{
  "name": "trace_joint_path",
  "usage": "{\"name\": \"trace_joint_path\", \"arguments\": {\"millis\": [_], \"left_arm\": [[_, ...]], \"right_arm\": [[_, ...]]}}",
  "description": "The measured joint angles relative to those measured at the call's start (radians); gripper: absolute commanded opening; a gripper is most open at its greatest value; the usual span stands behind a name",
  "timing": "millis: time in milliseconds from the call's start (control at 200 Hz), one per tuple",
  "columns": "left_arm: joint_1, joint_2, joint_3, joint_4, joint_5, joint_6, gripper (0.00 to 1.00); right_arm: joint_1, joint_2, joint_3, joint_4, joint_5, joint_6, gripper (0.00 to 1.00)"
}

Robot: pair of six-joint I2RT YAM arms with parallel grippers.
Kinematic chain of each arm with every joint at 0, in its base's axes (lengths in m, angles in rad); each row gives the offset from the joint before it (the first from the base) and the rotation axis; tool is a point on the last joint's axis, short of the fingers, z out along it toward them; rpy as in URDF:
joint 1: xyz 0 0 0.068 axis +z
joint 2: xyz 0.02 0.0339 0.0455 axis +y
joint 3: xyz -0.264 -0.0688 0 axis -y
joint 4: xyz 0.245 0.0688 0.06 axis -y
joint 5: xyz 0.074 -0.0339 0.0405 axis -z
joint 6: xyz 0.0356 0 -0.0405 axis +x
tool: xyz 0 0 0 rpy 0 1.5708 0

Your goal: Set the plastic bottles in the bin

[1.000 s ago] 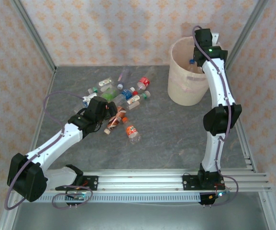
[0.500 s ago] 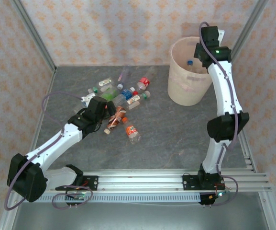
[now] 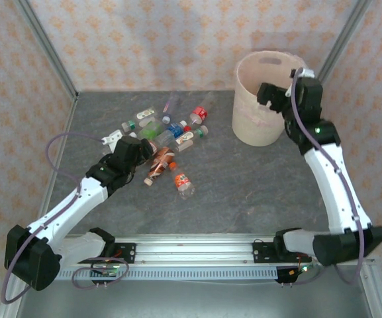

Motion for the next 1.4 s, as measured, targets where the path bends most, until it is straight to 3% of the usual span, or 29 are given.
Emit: {"name": "trace_joint_path", "arguments": {"millis": [190,375,505,711,806,961,1401], "left_arm": [[0.020,-0.003,-0.002,-0.010,-0.006,-0.018,1.00],[0.037,0.000,0.000,-0.029,-0.005,-0.021,1.00],[0.054,0.021,0.020,-0.062,0.031,-0.001,1.00],[0.071,0.143,0.112,-0.127,0.159,0.161,0.97],[0.060,0.183,0.125,-0.137,0.212,0.224,0.94],[-0.032,0.235,0.117,-0.135,0.245,0.296,0.74],[-0.051,0.468,0.043,-0.095,0.213,0.407,0.70]], "right_arm": [[0.030,-0.216,-0.400,0.352,-0.197,0.133,0.99],[0.037,-0.283,-0.624,0.586,-0.323,0.214,0.99],[0.056,-0.316,-0.734,0.669,-0.378,0.265,0.99],[0.109,-0.311,-0.929,0.832,-0.381,0.390,0.99],[0.153,-0.270,-0.953,0.843,-0.369,0.404,0.99],[0.202,-0.250,-0.951,0.856,-0.353,0.390,0.99],[0.203,-0.245,-0.950,0.866,-0.300,0.338,0.99]]}}
